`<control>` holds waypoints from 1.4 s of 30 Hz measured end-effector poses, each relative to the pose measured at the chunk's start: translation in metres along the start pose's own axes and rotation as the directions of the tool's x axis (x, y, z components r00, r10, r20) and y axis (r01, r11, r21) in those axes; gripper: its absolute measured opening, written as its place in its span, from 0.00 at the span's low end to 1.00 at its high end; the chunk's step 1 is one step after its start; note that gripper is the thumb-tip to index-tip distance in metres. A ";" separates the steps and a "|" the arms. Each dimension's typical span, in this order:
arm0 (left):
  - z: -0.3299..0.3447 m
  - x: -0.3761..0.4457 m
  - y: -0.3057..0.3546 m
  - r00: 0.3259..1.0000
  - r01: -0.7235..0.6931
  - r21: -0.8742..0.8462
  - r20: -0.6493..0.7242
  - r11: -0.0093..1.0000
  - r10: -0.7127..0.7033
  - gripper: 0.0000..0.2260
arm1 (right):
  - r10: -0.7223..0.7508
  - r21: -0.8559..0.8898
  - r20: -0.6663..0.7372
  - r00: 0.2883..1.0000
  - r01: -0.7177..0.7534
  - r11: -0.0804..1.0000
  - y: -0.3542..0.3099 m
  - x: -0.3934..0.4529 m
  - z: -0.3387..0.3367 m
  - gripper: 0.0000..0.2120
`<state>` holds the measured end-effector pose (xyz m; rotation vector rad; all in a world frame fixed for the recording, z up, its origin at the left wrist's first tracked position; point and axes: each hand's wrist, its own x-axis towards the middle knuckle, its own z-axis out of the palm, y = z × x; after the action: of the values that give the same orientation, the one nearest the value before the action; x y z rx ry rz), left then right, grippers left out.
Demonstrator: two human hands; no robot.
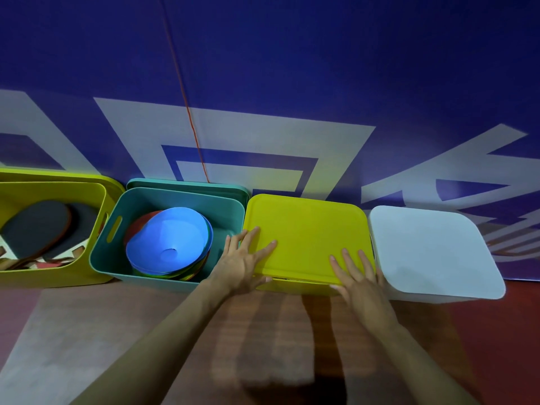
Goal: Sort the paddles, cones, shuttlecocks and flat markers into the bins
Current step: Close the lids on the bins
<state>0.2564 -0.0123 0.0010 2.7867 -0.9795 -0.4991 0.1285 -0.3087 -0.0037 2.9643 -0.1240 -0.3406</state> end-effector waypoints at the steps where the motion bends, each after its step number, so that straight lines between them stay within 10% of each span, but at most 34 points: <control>1: 0.000 0.000 0.000 1.000 -0.002 0.000 0.002 1.000 0.002 0.38 | -0.009 -0.003 0.007 1.000 0.009 1.000 0.002 0.001 0.001 0.32; 17: 0.028 -0.001 0.004 0.970 -0.087 0.325 -0.188 0.942 0.155 0.37 | -0.102 -0.076 0.055 0.993 0.106 0.991 0.014 0.008 0.008 0.31; 42: 0.042 -0.017 0.021 0.970 -0.105 0.234 -0.191 0.966 0.151 0.44 | -0.034 0.303 -0.118 0.992 0.069 0.951 0.027 -0.002 0.017 0.39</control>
<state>0.2168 -0.0185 -0.0288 2.8646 -1.2241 -0.0806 0.1210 -0.3376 -0.0150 3.2913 -0.0935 -0.1746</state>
